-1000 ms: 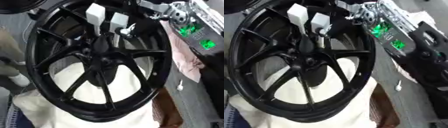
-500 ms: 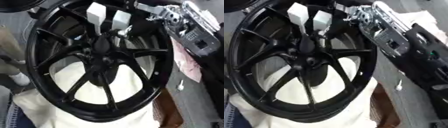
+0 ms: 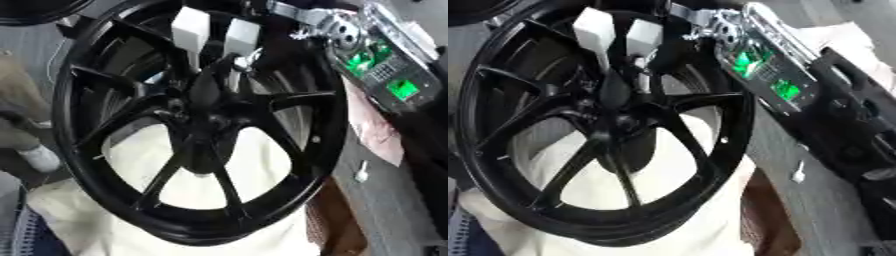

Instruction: Pull the pin out of the wheel hub.

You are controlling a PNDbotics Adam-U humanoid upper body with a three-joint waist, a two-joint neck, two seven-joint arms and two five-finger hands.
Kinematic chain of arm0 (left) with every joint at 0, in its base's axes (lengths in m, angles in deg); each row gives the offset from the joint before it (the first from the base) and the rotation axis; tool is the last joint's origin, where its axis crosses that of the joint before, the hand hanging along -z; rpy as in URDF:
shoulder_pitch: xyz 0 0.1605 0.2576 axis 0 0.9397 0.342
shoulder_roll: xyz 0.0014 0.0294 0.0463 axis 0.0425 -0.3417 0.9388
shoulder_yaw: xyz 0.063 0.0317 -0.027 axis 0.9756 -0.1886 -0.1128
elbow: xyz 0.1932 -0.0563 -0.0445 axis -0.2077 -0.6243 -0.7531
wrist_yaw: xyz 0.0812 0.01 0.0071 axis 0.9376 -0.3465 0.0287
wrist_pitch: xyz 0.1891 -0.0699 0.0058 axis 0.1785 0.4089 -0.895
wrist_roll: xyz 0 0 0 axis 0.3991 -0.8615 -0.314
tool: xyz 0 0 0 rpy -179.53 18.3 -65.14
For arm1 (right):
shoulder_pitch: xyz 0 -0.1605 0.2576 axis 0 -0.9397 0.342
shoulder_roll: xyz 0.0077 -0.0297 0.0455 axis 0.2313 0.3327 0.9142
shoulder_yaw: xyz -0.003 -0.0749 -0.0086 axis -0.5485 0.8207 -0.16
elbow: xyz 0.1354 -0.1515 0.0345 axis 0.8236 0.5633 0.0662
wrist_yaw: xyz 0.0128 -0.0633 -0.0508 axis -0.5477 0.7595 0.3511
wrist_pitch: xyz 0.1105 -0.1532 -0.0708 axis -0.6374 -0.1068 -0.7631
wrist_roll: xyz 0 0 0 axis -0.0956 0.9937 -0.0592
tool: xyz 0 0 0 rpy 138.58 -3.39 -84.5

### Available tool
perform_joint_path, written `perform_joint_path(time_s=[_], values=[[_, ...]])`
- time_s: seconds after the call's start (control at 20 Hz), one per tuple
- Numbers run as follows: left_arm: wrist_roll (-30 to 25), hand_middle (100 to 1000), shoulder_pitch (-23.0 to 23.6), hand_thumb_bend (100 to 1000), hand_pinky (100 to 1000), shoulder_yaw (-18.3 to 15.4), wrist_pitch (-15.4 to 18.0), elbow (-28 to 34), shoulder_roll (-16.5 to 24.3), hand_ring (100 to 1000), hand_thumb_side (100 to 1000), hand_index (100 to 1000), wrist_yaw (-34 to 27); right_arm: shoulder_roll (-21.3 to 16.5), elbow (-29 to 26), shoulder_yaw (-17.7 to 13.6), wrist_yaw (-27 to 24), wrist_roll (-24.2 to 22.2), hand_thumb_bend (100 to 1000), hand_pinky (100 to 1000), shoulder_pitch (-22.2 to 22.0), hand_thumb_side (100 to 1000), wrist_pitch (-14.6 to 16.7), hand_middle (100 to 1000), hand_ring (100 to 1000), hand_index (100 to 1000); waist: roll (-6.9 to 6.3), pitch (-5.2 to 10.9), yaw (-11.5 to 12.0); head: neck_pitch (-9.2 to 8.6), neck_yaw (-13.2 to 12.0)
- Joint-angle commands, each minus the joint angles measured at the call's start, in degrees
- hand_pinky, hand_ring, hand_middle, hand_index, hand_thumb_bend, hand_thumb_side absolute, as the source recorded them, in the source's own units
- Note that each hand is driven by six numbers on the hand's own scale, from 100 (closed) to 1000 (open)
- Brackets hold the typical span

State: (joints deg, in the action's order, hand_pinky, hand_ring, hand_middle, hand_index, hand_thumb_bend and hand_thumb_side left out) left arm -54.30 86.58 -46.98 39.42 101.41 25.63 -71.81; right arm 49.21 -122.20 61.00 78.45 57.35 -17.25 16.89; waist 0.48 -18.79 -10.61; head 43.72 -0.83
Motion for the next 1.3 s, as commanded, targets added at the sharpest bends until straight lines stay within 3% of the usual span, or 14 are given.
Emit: perform_joint_path(time_s=[0.05, 0.25, 0.7, 1.0, 1.3], values=[[0.0, 530, -0.3, 276, 587, -0.8, -0.3, 0.8, 0.8, 515, 668, 722, 0.4, -1.2, -0.8, -1.0, -0.7, -0.3, 356, 746, 1.1, 484, -0.1, 649, 784, 777, -0.08, 1.2, 0.0, -0.57, 0.0], [0.0, 531, -0.4, 275, 587, -0.7, -0.4, 0.8, 0.7, 515, 668, 722, 0.6, -1.3, -1.0, -1.4, -1.1, -0.4, 339, 741, 1.3, 444, -0.1, 631, 776, 766, -0.02, 1.27, -0.1, -0.63, -0.1], [0.0, 530, -0.4, 275, 589, -0.8, -0.5, 0.8, 0.4, 514, 670, 721, 0.6, -1.3, 0.0, -0.7, -1.7, -2.5, 227, 704, 1.2, 135, -0.5, 487, 677, 648, 0.14, 1.36, 0.4, -0.74, 0.0], [0.0, 531, -0.4, 274, 590, -0.9, -0.6, 0.8, 0.2, 514, 671, 722, 0.7, -1.6, -0.8, -1.2, -3.7, -1.6, 139, 663, 0.9, 100, -1.4, 400, 618, 553, 0.24, 1.39, 0.7, -0.73, 0.0], [-0.2, 531, -0.3, 274, 591, -0.9, -0.8, 0.8, 0.2, 514, 673, 722, 0.7, -1.9, -2.0, -1.5, -7.6, 1.3, 176, 637, 0.7, 100, -3.6, 312, 583, 492, 0.29, 1.52, 0.8, -0.71, 0.2]])
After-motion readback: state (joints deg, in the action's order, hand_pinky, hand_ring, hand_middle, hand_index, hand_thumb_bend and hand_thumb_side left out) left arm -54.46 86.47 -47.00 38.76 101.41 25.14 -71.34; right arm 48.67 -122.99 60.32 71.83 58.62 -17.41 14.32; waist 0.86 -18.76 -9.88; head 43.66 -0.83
